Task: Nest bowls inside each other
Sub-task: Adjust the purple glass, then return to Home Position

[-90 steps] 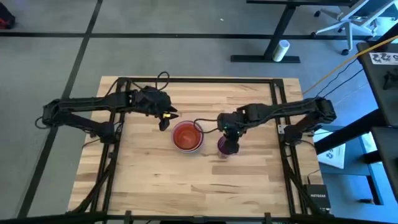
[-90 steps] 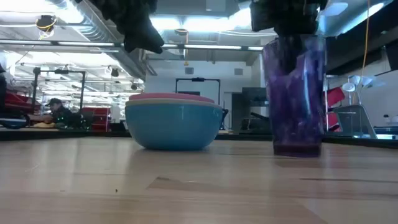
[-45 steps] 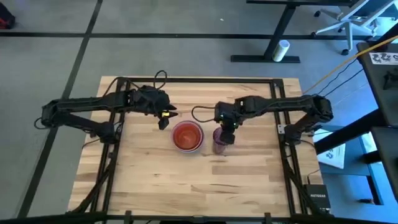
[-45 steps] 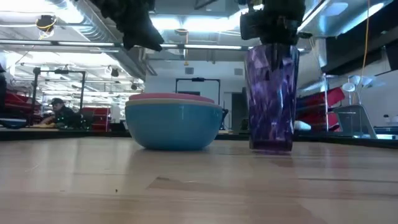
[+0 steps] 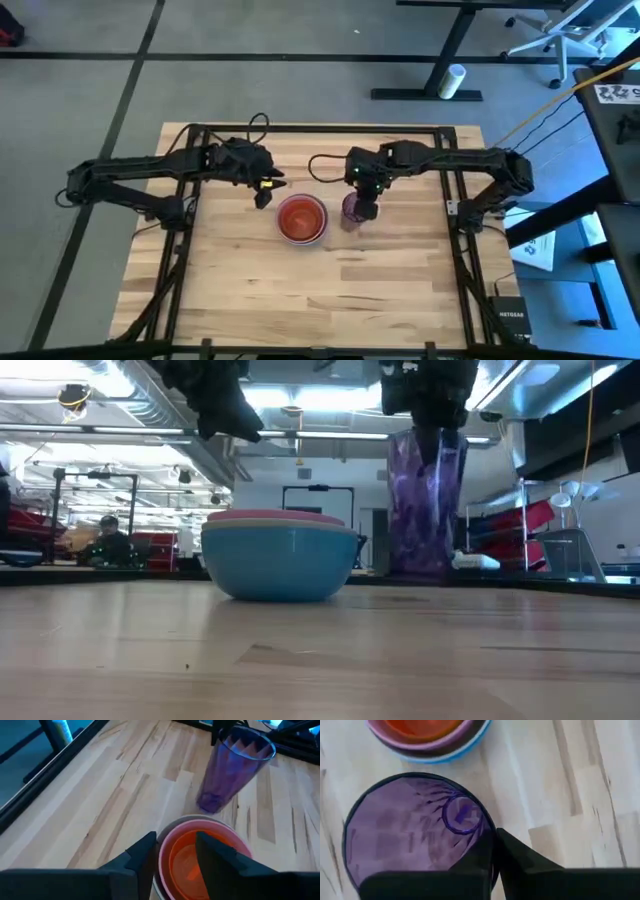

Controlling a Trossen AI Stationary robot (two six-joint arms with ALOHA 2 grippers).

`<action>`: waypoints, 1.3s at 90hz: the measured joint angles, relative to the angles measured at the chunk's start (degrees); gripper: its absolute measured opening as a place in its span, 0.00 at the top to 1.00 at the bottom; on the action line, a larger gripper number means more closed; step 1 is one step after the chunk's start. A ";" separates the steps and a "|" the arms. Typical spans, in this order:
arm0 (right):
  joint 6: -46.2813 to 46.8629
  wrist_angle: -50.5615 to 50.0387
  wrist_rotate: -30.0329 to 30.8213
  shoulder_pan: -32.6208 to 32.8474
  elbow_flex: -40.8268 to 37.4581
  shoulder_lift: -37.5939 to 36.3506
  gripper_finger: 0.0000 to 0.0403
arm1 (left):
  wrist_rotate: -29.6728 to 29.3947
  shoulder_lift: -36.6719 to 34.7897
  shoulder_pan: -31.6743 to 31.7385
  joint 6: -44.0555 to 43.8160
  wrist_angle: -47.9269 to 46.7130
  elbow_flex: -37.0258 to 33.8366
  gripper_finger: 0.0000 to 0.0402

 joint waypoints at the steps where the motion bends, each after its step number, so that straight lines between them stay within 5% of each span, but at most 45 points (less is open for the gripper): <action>1: 0.00 -0.09 0.07 -0.01 0.00 0.07 1.00 | 0.00 0.00 0.00 0.04 0.01 0.00 0.70; 36: -0.91 0.96 -2.38 0.41 -0.02 3.02 0.99 | -0.04 0.02 0.00 0.14 -0.43 0.00 0.70; 84: 0.34 0.76 -4.21 1.12 2.90 1.87 0.75 | -0.20 -0.13 0.00 1.21 -0.12 0.25 0.70; 108: -0.24 -0.73 0.65 3.38 14.92 -0.94 0.72 | -0.54 -6.49 -0.06 3.23 -0.39 3.37 0.70; 117: -1.46 -1.64 6.83 5.96 19.08 -2.41 0.72 | -1.68 -12.02 -0.22 2.74 -0.78 3.44 0.70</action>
